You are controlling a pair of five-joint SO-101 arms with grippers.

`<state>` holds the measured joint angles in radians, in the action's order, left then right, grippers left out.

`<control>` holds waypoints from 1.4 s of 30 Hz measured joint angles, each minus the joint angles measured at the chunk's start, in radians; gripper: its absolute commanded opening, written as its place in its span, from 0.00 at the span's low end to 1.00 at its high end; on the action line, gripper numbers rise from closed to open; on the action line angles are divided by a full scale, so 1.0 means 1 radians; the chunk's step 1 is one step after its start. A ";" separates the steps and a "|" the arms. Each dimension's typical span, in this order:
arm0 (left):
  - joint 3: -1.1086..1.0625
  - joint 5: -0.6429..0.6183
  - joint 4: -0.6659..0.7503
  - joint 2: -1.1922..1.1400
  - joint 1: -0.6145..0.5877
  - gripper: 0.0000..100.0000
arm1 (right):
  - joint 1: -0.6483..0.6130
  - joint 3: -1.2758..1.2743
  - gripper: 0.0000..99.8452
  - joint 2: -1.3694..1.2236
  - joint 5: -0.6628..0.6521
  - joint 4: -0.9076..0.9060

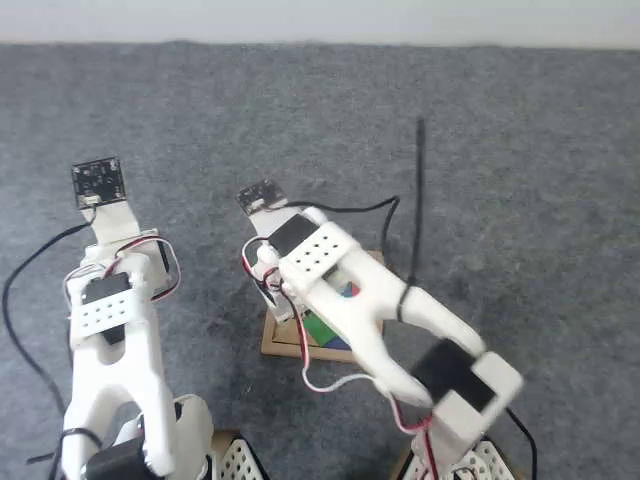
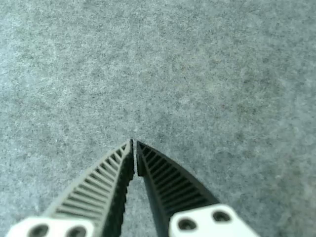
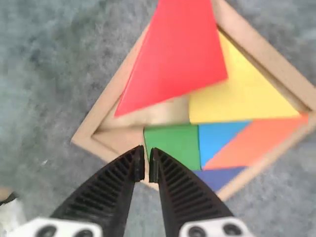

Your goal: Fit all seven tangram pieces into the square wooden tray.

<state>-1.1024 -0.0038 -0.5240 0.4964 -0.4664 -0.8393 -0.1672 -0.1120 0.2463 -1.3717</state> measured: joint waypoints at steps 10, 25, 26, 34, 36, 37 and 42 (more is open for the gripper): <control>0.000 -0.044 0.000 0.000 -0.031 0.01 | 0.126 -0.114 0.02 0.018 0.002 0.471; 0.000 -0.052 0.000 0.000 -0.037 0.01 | 0.157 -0.146 0.02 -0.061 0.002 0.459; 0.000 -0.052 0.000 0.000 -0.037 0.01 | 0.157 -0.144 0.02 -0.061 0.002 0.445; 0.000 -0.052 0.000 0.000 -0.037 0.01 | 0.158 -0.132 0.02 -0.060 0.002 0.304; 0.000 -0.052 0.000 0.000 -0.037 0.01 | 0.158 -0.104 0.02 -0.061 0.002 0.245; 0.000 -0.052 0.000 0.000 -0.037 0.01 | 0.160 -0.086 0.02 -0.061 0.002 0.218; 0.000 -0.052 0.000 0.000 -0.037 0.01 | 0.163 -0.002 0.02 -0.061 0.000 0.160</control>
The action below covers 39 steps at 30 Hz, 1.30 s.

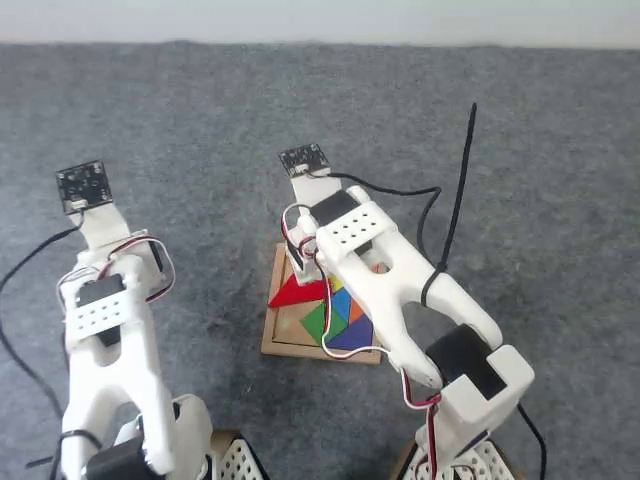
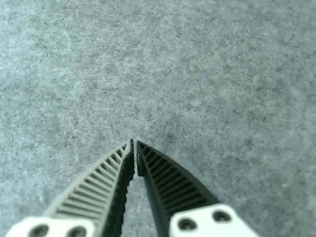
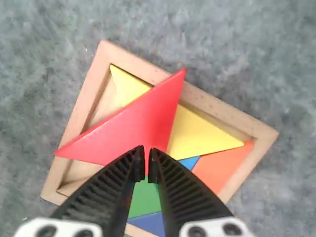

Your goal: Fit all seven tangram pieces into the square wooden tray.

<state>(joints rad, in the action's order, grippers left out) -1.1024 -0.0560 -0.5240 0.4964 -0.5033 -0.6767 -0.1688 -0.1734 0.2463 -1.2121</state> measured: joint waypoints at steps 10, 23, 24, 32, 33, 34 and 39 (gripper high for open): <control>0.000 0.000 0.000 0.000 0.000 0.01 | 0.034 0.015 0.02 0.000 0.000 0.043; 0.000 0.000 0.000 0.000 0.000 0.01 | -0.064 0.038 0.02 -0.124 -0.002 0.063; 0.000 0.000 0.000 0.000 0.000 0.01 | -0.071 0.040 0.02 -0.124 -0.017 0.063; 0.000 0.000 0.000 0.000 0.000 0.01 | -0.071 0.041 0.02 -0.124 -0.158 0.060; 0.000 0.000 0.000 0.000 0.000 0.01 | -0.071 0.041 0.02 -0.124 -0.178 0.060; 0.000 0.000 0.000 0.000 0.000 0.01 | -0.071 0.041 0.02 -0.124 -0.206 0.060; 0.000 0.000 0.000 0.000 0.000 0.01 | -0.071 0.041 0.02 -0.124 -0.368 0.060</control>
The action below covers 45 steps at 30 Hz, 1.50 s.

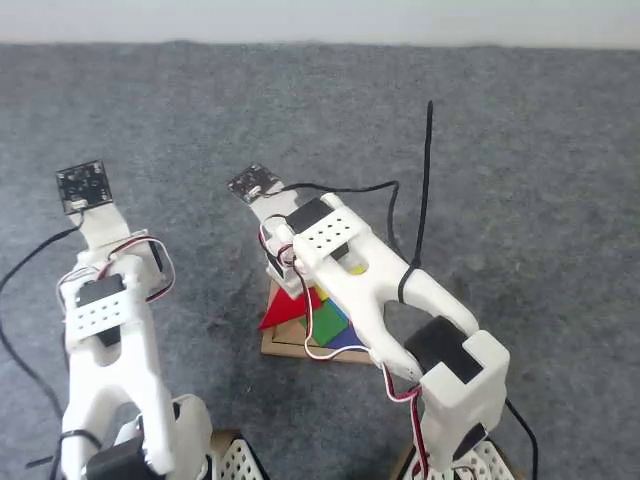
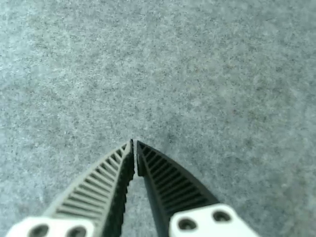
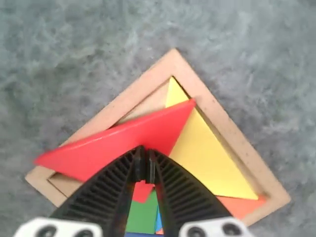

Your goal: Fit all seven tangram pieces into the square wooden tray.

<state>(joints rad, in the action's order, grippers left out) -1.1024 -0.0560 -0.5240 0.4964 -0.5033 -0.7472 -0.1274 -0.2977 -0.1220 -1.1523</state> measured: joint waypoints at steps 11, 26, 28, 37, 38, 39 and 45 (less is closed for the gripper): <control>0.000 0.000 0.000 0.000 0.000 0.01 | -0.002 0.000 0.02 0.000 -0.164 0.037; 0.000 0.000 0.000 0.000 0.000 0.01 | -0.005 0.000 0.02 0.000 -0.367 0.040; 0.000 0.000 0.000 0.000 0.000 0.01 | -0.017 -0.006 0.02 0.000 -0.402 0.041; 0.000 -0.006 0.000 0.000 0.000 0.01 | -0.049 -0.063 0.02 0.006 -0.525 0.092; 0.000 -0.006 0.000 0.000 0.000 0.01 | -0.049 -0.063 0.02 0.006 -0.534 0.092; 0.000 -0.009 0.000 0.000 0.000 0.01 | -0.049 -0.063 0.02 0.006 -0.539 0.092; 0.000 -0.009 0.000 0.000 0.000 0.01 | -0.048 -0.063 0.02 0.006 -0.548 0.092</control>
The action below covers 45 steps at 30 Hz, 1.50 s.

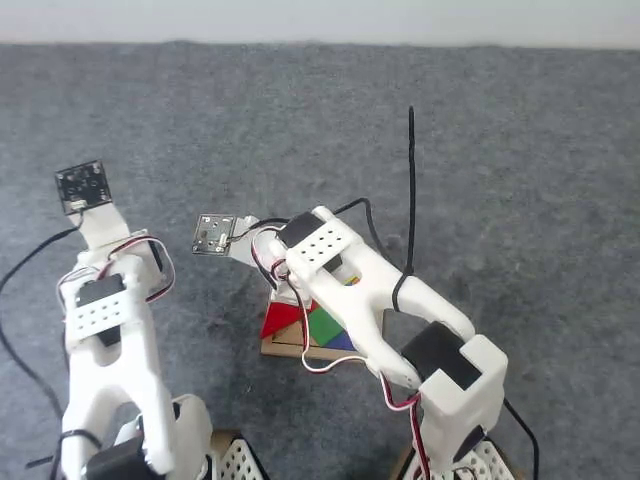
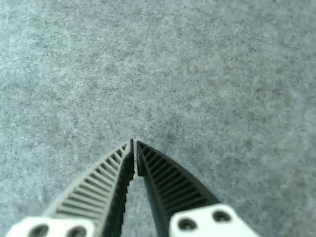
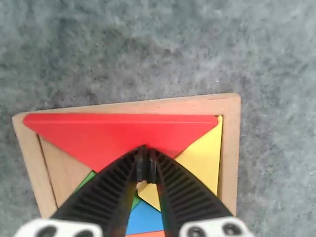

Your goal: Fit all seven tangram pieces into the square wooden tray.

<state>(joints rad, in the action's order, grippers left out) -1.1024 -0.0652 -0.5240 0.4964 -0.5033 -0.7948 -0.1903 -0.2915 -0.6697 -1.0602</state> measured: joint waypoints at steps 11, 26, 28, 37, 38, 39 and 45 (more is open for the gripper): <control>0.000 -0.003 0.000 0.000 -0.003 0.01 | 0.003 -0.052 0.02 0.189 0.192 -0.058; -0.172 -0.057 0.077 0.290 -0.055 0.01 | -0.150 -0.190 0.02 0.193 0.647 0.153; -0.190 -0.057 0.078 0.330 -0.055 0.01 | -0.150 -0.190 0.02 0.193 0.689 0.153; -0.199 -0.075 0.100 0.353 -0.055 0.01 | -0.172 -0.190 0.02 0.172 0.707 0.101; -0.199 -0.075 0.100 0.353 -0.055 0.01 | -0.170 -0.190 0.02 0.172 0.706 0.086; -0.199 -0.075 0.103 0.353 -0.055 0.01 | -0.170 -0.190 0.02 0.172 0.692 0.066; -0.199 -0.075 0.103 0.353 -0.055 0.01 | -0.172 -0.190 0.02 0.172 0.618 0.028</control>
<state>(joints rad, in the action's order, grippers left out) -1.3019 -0.1404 -0.4212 0.8493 -0.5585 -0.9666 -0.3805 -0.1197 -0.0514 -1.0326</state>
